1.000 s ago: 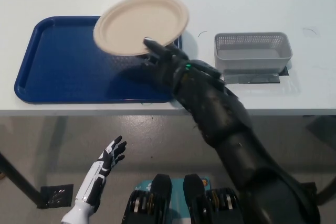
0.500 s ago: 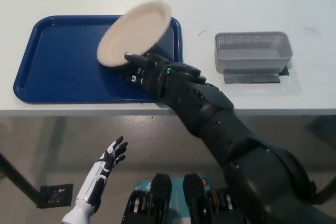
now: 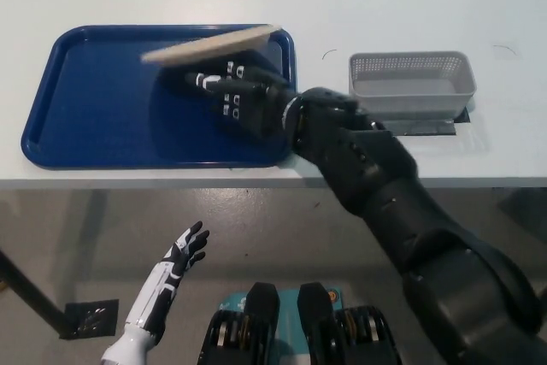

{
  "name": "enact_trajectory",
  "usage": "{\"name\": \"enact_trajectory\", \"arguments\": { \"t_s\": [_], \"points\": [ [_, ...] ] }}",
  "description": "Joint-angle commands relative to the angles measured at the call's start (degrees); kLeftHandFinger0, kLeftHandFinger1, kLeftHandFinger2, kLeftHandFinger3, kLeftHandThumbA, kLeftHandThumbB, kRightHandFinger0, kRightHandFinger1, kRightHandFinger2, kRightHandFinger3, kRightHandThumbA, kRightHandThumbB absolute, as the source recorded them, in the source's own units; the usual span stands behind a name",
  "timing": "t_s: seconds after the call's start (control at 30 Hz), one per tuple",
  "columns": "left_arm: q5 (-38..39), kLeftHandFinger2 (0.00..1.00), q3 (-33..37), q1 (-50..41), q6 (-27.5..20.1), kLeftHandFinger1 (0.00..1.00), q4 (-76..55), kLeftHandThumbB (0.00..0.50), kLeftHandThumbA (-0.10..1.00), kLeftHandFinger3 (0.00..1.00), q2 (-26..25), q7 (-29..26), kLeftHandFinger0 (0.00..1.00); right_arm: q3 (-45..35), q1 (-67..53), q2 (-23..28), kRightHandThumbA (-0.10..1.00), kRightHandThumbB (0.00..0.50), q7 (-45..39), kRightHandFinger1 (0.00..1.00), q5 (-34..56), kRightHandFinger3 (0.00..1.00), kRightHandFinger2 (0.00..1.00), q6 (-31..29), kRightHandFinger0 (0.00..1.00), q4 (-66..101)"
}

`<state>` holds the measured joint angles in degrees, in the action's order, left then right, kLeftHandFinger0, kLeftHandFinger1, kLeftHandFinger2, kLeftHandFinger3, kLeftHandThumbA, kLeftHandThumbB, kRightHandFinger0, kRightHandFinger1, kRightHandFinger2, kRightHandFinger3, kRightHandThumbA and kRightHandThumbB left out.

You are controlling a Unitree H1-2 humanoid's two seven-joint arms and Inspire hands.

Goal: Use the right hand to pick up a plate from a leveled surface and place it into a tray on the left side

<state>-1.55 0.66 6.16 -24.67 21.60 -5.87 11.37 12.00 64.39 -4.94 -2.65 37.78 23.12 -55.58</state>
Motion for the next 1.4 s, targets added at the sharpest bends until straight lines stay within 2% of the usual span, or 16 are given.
{"name": "enact_trajectory", "arguments": {
  "t_s": [0.0, 0.13, 0.2, 0.3, 0.43, 0.5, 0.53, 0.57, 0.6, 0.63, 0.67, 0.73, 0.77, 0.93, 1.2, 1.37],
  "points": [
    [2.31, 1.00, 0.41, 2.67, -2.26, 1.00, -2.10, 0.334, 1.00, 1.00, -1.04, 1.82, 1.00, 18.35, -2.99, 11.80, 0.76, 0.500, -0.85, 1.00, 16.29, 1.00, 1.00, 3.81, 1.00, 33.68],
    [7.96, 1.00, -1.65, 4.58, -2.26, 1.00, 0.87, 0.186, 0.92, 1.00, -0.95, 6.36, 1.00, 24.14, -6.77, 20.78, 0.81, 0.495, 7.75, 1.00, 24.50, 1.00, 1.00, 3.81, 1.00, 56.04],
    [11.19, 1.00, -1.98, 5.41, -2.26, 1.00, 2.38, 0.162, 0.87, 1.00, -0.35, 7.05, 1.00, 23.93, -9.78, 24.55, 0.79, 0.500, 13.13, 1.00, 31.08, 1.00, 1.00, 3.81, 1.00, 67.58],
    [13.02, 1.00, -2.13, 6.63, -2.26, 1.00, 4.45, 0.250, 0.88, 1.00, 0.07, 7.09, 1.00, 21.93, -14.68, 26.62, 0.85, 0.500, 15.65, 1.00, 40.14, 1.00, 1.00, 3.81, 1.00, 78.52],
    [15.89, 1.00, -1.84, 7.26, -2.12, 1.00, 6.17, 0.283, 0.98, 1.00, -0.51, 11.11, 1.00, 21.89, -21.93, 24.35, 0.88, 0.500, 21.31, 1.00, 45.60, 1.00, 1.00, 3.81, 1.00, 89.26],
    [13.55, 1.00, -1.98, 6.48, 3.65, 1.00, 3.81, 0.420, 0.93, 1.00, -0.08, 8.14, 1.00, 22.90, -24.17, 23.97, 0.90, 0.500, 23.02, 1.00, 47.75, 1.00, 1.00, 3.81, 1.00, 92.46],
    [17.31, 1.00, -3.39, 6.44, 8.10, 1.00, 3.35, 0.407, 0.80, 1.00, 0.78, 9.00, 1.00, 23.41, -26.02, 23.35, 0.93, 0.479, 22.98, 1.00, 48.18, 1.00, 1.00, 3.81, 1.00, 94.29],
    [21.68, 1.00, -4.97, 7.48, 9.41, 1.00, 5.05, 0.356, 0.73, 1.00, 1.71, 11.00, 1.00, 24.10, -28.23, 23.01, 0.95, 0.494, 22.09, 1.00, 47.37, 1.00, 1.00, 3.81, 1.00, 96.49],
    [16.25, 1.00, -4.39, 8.37, 2.22, 1.00, 7.28, 0.270, 0.72, 1.00, 1.07, 10.47, 1.00, 24.79, -29.17, 23.10, 0.94, 0.499, 22.16, 1.00, 46.82, 1.00, 1.00, 3.81, 1.00, 97.98],
    [11.19, 1.00, -4.42, 8.46, -1.67, 1.00, 7.24, 0.246, 0.69, 1.00, 0.94, 8.74, 1.00, 25.19, -29.87, 23.06, 0.93, 0.500, 22.67, 1.00, 46.50, 1.00, 1.00, 3.81, 1.00, 99.13],
    [9.80, 1.00, -3.51, 8.74, -2.26, 1.00, 8.02, 0.244, 0.61, 1.00, 0.59, 6.37, 1.00, 25.72, -31.18, 23.18, 0.94, 0.500, 23.04, 1.00, 45.83, 1.00, 1.00, 3.81, 1.00, 101.36],
    [11.92, 1.00, -3.09, 8.91, -1.58, 1.00, 7.79, 0.277, 0.78, 1.00, 0.40, 7.11, 1.00, 25.30, -33.41, 24.05, 0.95, 0.500, 20.70, 1.00, 44.28, 1.00, 1.00, 3.81, 1.00, 103.88],
    [12.07, 1.00, -2.67, 8.68, -1.45, 1.00, 7.06, 0.245, 0.82, 1.00, 0.32, 6.60, 1.00, 24.46, -35.29, 24.40, 0.94, 0.500, 17.85, 1.00, 43.19, 1.00, 1.00, 3.81, 1.00, 104.66],
    [11.55, 1.00, -2.14, 8.74, -2.25, 1.00, 6.88, 0.253, 0.86, 1.00, 0.30, 6.89, 1.00, 18.37, -45.78, 26.29, 0.91, 0.499, 7.56, 1.00, 37.22, 1.00, 1.00, 2.19, 1.00, 109.83],
    [10.64, 1.00, -1.43, 7.36, -2.26, 1.00, 6.18, 0.266, 0.91, 1.00, 0.49, 6.99, 1.00, 9.28, -62.65, 33.05, 1.00, 0.500, -6.56, 1.00, 20.16, 1.00, 1.00, -14.17, 1.00, 110.01],
    [9.51, 1.00, -1.21, 5.47, -2.26, 1.00, 4.80, 0.266, 0.93, 1.00, 0.93, 6.45, 1.00, -0.86, -73.38, 28.19, 1.00, 0.486, -4.75, 1.00, -1.48, 1.00, 1.00, -25.50, 1.00, 104.63]
  ]
}}
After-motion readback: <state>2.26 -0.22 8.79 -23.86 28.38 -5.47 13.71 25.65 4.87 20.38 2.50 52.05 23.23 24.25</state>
